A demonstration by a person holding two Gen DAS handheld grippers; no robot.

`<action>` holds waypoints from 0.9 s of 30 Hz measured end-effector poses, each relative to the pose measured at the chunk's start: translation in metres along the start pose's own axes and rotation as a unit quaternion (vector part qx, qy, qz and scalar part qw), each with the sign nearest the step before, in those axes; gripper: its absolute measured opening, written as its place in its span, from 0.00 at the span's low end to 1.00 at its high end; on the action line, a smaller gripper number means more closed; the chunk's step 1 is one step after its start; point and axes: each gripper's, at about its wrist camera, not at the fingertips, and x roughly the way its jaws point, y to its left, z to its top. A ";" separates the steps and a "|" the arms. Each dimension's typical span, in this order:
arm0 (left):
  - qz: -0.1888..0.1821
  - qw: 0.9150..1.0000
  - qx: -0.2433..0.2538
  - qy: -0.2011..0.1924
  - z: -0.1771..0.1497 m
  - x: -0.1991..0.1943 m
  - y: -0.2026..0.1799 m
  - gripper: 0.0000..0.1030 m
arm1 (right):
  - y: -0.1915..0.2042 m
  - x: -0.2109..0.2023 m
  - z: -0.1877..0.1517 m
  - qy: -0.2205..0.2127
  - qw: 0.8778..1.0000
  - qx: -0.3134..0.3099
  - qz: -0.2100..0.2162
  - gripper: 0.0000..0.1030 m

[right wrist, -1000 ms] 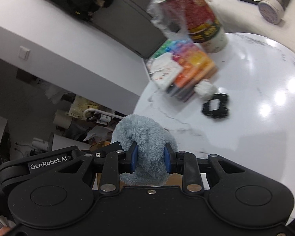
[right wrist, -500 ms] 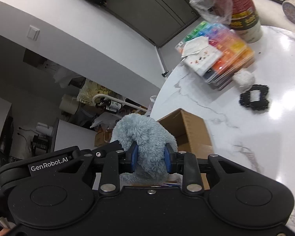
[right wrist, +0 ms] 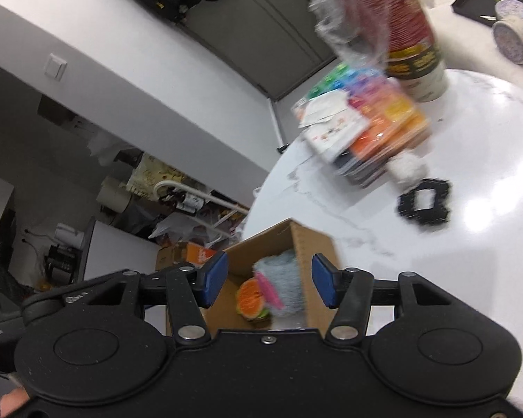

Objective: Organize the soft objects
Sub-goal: 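Carry the grey plush with both tools into the box and open both, then grasp the black scrunchie with the right tool while the left tool reaches the white paper ball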

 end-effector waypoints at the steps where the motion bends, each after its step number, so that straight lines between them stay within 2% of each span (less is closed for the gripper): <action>1: -0.005 1.000 0.004 -0.002 0.000 0.000 -0.006 0.39 | -0.005 -0.003 0.001 -0.003 1.000 0.001 -0.005 0.52; 5: -0.020 1.000 0.023 -0.004 0.001 0.003 -0.031 0.43 | -0.026 -0.011 0.005 -0.009 1.000 0.007 -0.021 0.53; 15: -0.035 0.998 0.038 0.021 -0.001 0.036 -0.072 0.44 | -0.068 -0.023 0.017 -0.022 0.999 0.018 -0.047 0.52; 27: -0.032 0.998 0.023 0.054 -0.001 0.098 -0.101 0.44 | -0.105 0.002 0.031 -0.010 0.997 0.021 -0.071 0.52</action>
